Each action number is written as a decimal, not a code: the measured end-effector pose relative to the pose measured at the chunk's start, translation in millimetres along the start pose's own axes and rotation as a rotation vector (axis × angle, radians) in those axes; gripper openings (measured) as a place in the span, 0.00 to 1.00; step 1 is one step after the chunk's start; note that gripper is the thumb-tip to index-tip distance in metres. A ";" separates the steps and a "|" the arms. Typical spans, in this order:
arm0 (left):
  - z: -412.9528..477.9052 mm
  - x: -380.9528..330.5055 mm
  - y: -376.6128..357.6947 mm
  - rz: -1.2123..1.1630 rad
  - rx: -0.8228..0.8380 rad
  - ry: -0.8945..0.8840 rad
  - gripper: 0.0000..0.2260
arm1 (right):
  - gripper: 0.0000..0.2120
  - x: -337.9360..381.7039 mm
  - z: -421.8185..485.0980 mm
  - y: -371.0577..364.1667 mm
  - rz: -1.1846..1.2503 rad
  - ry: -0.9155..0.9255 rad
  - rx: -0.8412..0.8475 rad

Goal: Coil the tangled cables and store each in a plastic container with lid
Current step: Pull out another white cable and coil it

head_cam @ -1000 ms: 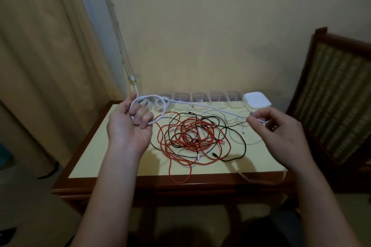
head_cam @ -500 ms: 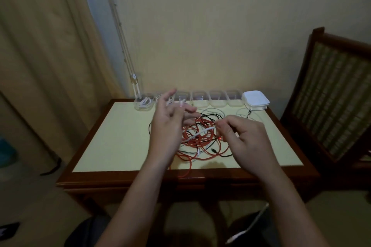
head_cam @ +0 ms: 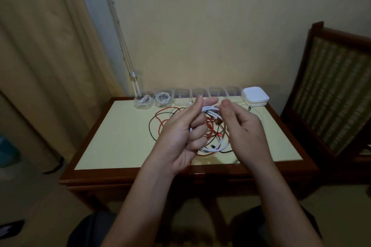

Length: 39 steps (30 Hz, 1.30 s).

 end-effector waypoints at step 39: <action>-10.6 -42.1 63.7 -0.603 -0.274 -0.244 0.13 | 0.11 -45.0 -12.6 40.6 -0.120 -0.173 0.020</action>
Point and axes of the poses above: each hand's wrist, its own z-axis towards the middle knuckle, its own y-axis out of the back of the hand, x = y × z, the point moved 3 cm from there along z, towards the middle knuckle, and after that the axes turned 7 degrees about x, right-handed, at the moved point
